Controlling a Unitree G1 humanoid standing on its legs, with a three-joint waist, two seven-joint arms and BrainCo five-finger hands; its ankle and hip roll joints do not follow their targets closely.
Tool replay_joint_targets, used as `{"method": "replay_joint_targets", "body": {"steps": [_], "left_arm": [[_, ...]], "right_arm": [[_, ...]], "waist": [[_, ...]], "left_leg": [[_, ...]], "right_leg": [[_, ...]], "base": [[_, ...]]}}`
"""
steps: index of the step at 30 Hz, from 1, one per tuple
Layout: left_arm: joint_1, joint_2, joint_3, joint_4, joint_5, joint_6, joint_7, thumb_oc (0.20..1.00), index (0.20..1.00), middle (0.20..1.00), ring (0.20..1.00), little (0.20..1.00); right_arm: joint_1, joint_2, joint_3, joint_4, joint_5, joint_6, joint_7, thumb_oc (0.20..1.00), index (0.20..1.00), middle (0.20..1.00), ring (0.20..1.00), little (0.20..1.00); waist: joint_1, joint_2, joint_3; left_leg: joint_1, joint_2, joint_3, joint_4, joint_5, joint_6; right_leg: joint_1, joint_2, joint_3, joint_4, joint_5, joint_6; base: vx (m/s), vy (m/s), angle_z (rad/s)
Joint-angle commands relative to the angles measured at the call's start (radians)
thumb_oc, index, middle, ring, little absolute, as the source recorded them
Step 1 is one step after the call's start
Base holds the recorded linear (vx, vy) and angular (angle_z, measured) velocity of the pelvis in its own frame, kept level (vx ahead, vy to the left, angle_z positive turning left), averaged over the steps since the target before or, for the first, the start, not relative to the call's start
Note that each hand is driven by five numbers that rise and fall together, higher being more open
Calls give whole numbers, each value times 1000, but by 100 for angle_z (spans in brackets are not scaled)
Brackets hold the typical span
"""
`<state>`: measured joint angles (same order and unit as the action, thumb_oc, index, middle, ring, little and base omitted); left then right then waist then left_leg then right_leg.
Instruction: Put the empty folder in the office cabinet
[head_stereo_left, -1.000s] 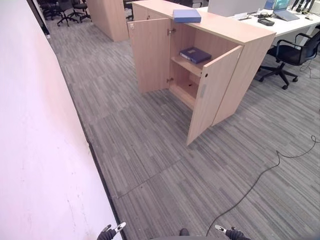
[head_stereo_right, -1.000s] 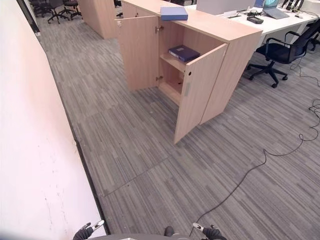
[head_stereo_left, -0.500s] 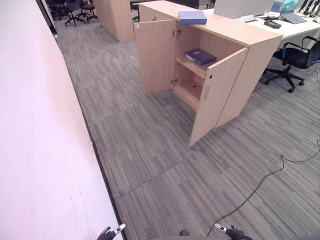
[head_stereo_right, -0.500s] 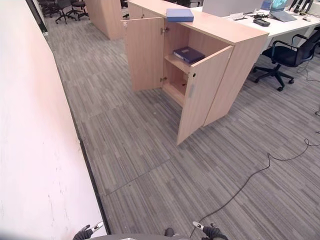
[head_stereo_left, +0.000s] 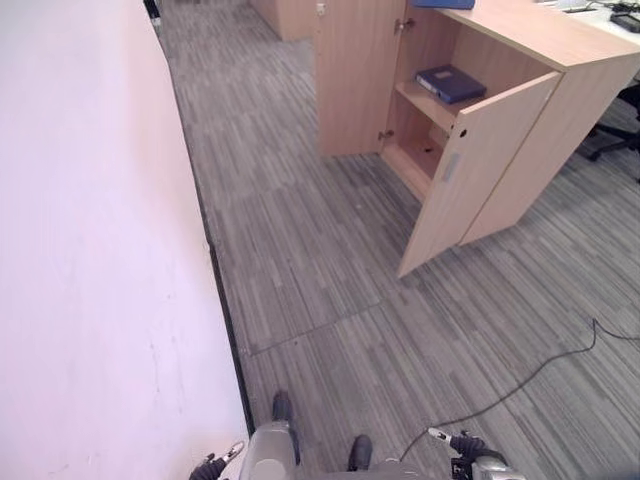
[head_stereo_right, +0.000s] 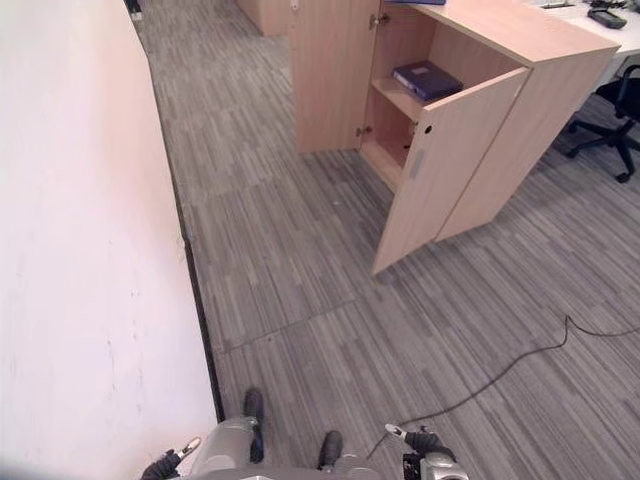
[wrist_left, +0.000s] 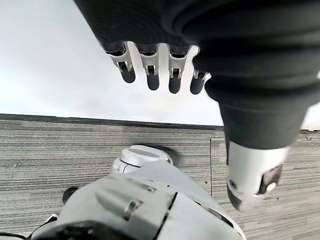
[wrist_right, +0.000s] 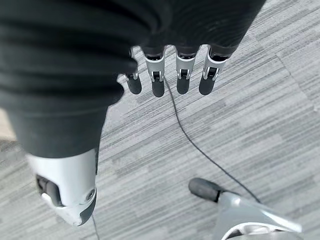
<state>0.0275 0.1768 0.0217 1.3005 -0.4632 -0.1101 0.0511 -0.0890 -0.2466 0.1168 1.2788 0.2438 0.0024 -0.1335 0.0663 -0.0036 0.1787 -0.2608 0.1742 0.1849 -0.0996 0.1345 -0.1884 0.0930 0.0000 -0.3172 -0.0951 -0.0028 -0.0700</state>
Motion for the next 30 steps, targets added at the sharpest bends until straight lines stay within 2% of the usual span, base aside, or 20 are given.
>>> {"method": "replay_joint_targets", "body": {"steps": [1,3,4,6,7,10,13,15,16,17,18,19,21,22,24,25,26,27,28,30], "left_arm": [[62,25,20,-40,-3,-15,4,1000,1000,1000,1000,1000],[75,25,32,-37,-6,-16,9,1000,1000,1000,1000,1000],[79,24,40,-30,-5,-18,9,1000,1000,1000,1000,1000],[78,27,42,-31,-7,-18,10,1000,1000,1000,1000,1000],[76,30,43,-36,-6,-21,12,1000,1000,1000,1000,1000],[75,34,44,-38,-2,-24,12,1000,1000,1000,1000,1000],[66,40,43,-41,4,-22,11,1000,1000,1000,1000,1000],[63,44,42,-44,2,-20,10,1000,1000,1000,1000,1000],[62,44,42,-44,2,-20,10,1000,1000,1000,1000,1000],[63,47,39,-48,7,-17,7,1000,1000,1000,1000,1000],[63,50,39,-49,11,-17,5,1000,1000,1000,1000,1000],[63,50,40,-49,11,-17,5,1000,1000,1000,1000,1000],[68,55,42,-49,8,-17,5,1000,1000,1000,1000,1000],[66,60,43,-51,-1,-19,4,1000,1000,1000,1000,1000],[59,67,36,-57,1,-21,3,1000,1000,1000,1000,1000],[58,66,36,-57,1,-21,3,1000,1000,1000,1000,1000],[55,69,27,-59,10,-20,2,1000,1000,1000,1000,1000],[54,69,28,-58,11,-20,2,1000,1000,1000,1000,1000],[54,68,29,-57,23,-22,-1,1000,1000,1000,1000,1000],[57,66,35,-48,34,-23,-3,1000,1000,1000,1000,1000]], "right_arm": [[16,-14,6,23,-37,-11,-3,1000,1000,1000,1000,1000],[21,-12,7,26,-50,-8,-1,1000,1000,1000,1000,1000],[23,-5,5,29,-55,-8,4,1000,1000,1000,1000,1000],[22,-4,7,29,-58,-6,4,1000,1000,1000,1000,1000],[19,1,6,33,-67,-2,6,1000,1000,1000,1000,1000],[17,6,4,38,-76,2,10,1000,1000,1000,1000,1000],[8,8,-8,30,-84,7,15,1000,1000,1000,1000,1000],[2,5,-15,25,-82,9,19,1000,1000,1000,1000,1000],[2,5,-15,25,-82,9,19,1000,1000,1000,1000,1000],[-3,-1,-23,14,-78,10,18,1000,1000,1000,1000,1000],[-4,0,-25,7,-75,10,17,1000,1000,1000,1000,1000],[-4,0,-25,7,-75,10,17,1000,1000,1000,1000,1000],[0,3,-24,-1,-76,8,15,1000,1000,1000,1000,1000],[-6,5,-13,-8,-74,4,18,1000,1000,1000,1000,1000],[-15,4,-6,-11,-70,2,18,1000,1000,1000,1000,1000],[-16,4,-6,-11,-70,2,18,1000,1000,1000,1000,1000],[-28,2,-1,-10,-64,2,18,1000,1000,1000,1000,1000],[-29,3,-1,-9,-64,2,18,1000,1000,1000,1000,1000],[-27,4,-2,-5,-54,1,18,1000,1000,1000,1000,1000],[-22,7,-9,1,-42,2,23,1000,1000,1000,1000,1000]], "waist": [[19,-4,-41],[33,9,-53],[46,7,-71],[48,3,-77],[56,-4,-92],[62,-21,-108],[74,-44,-134],[78,-47,-138],[79,-47,-140],[79,-45,-138],[78,-41,-138],[78,-42,-137],[74,-30,-132],[54,-2,-114],[27,18,-82],[27,20,-79],[-11,12,-37],[-12,13,-37],[-39,-4,-13],[-70,-18,-10]], "left_leg": [[-18,2,25,113,26,64],[6,-7,8,95,55,64],[11,-26,-5,100,48,68],[16,-34,-3,103,41,73],[25,-59,7,111,17,89],[27,-87,14,127,-17,106],[40,-160,25,169,-101,149],[65,-195,28,169,-128,172],[62,-194,30,168,-127,172],[99,-238,21,161,-151,200],[126,-257,10,148,-163,213],[127,-259,11,147,-162,213],[183,-280,-9,112,-181,228],[235,-260,-42,83,-193,224],[271,-237,-74,98,-209,223],[273,-235,-74,100,-211,221],[325,-243,-121,126,-249,221],[323,-243,-122,127,-248,221],[361,-257,-164,147,-281,223],[396,-274,-206,135,-291,227]], "right_leg": [[145,-48,27,8,-180,153],[158,-55,39,8,-190,160],[165,-82,41,8,-190,176],[166,-96,43,8,-190,181],[168,-136,37,8,-182,203],[173,-181,30,8,-159,227],[154,-295,4,92,-85,276],[121,-354,0,175,-8,286],[118,-354,2,173,-5,287],[95,-412,-4,274,85,284],[80,-432,-4,333,119,271],[80,-434,-4,335,118,271],[42,-474,-28,419,168,251],[-38,-426,-42,432,88,206],[-104,-357,-34,386,3,185],[-102,-355,-34,387,1,183],[-173,-273,16,267,11,195],[-170,-271,14,260,16,195],[-211,-204,80,153,51,218],[-275,-140,138,77,98,234]], "base": [[178,86,-3],[318,173,-46],[354,205,-76],[241,153,-41],[156,118,-15],[238,185,-8],[243,234,2],[135,180,-9],[159,234,-5],[193,262,-5],[196,261,-5],[172,192,5],[246,165,22],[286,52,23],[211,-59,35],[252,-126,81],[171,-90,83],[343,-140,69],[265,-58,71],[301,-39,73]]}}
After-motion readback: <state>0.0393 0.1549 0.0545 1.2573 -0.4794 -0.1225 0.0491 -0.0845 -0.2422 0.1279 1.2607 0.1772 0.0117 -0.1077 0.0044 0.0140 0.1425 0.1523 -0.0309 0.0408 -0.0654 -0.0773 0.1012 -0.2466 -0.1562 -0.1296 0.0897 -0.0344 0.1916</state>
